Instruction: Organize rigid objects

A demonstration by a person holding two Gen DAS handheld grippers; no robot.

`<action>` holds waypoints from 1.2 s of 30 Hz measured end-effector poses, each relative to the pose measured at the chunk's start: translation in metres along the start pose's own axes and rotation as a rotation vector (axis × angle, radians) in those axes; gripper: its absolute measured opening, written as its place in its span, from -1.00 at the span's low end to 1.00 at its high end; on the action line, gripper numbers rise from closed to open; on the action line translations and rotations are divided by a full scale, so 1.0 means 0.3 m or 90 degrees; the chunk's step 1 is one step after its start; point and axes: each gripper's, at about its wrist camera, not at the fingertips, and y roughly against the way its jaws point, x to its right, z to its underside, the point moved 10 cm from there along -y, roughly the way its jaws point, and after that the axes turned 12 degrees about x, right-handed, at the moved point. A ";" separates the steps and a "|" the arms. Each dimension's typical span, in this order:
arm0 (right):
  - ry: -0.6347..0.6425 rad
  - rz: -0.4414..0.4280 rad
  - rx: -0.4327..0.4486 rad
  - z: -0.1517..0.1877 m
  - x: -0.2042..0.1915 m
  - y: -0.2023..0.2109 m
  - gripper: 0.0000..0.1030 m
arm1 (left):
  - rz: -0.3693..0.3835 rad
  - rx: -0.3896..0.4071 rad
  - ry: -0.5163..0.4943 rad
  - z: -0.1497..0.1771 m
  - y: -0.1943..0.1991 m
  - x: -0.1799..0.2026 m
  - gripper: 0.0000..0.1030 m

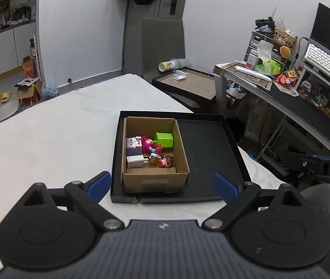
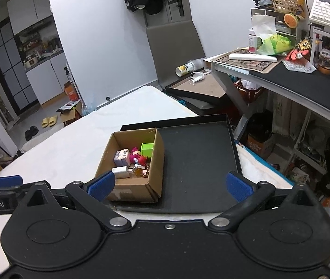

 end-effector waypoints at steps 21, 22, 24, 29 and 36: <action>0.006 -0.003 0.035 0.008 -0.009 0.122 1.00 | -0.012 0.038 -0.025 0.002 0.153 0.044 0.84; 0.005 -0.003 0.035 0.010 -0.010 0.124 1.00 | -0.012 0.040 -0.029 0.003 0.158 0.046 0.84; 0.005 -0.005 0.034 0.014 -0.011 0.131 1.00 | -0.011 0.044 -0.037 0.002 0.170 0.049 0.84; 0.015 0.001 0.040 0.011 -0.015 0.137 1.00 | -0.014 0.047 -0.035 -0.005 0.182 0.042 0.84; 0.013 0.007 0.038 0.015 -0.011 0.138 1.00 | -0.013 0.049 -0.031 -0.008 0.187 0.032 0.84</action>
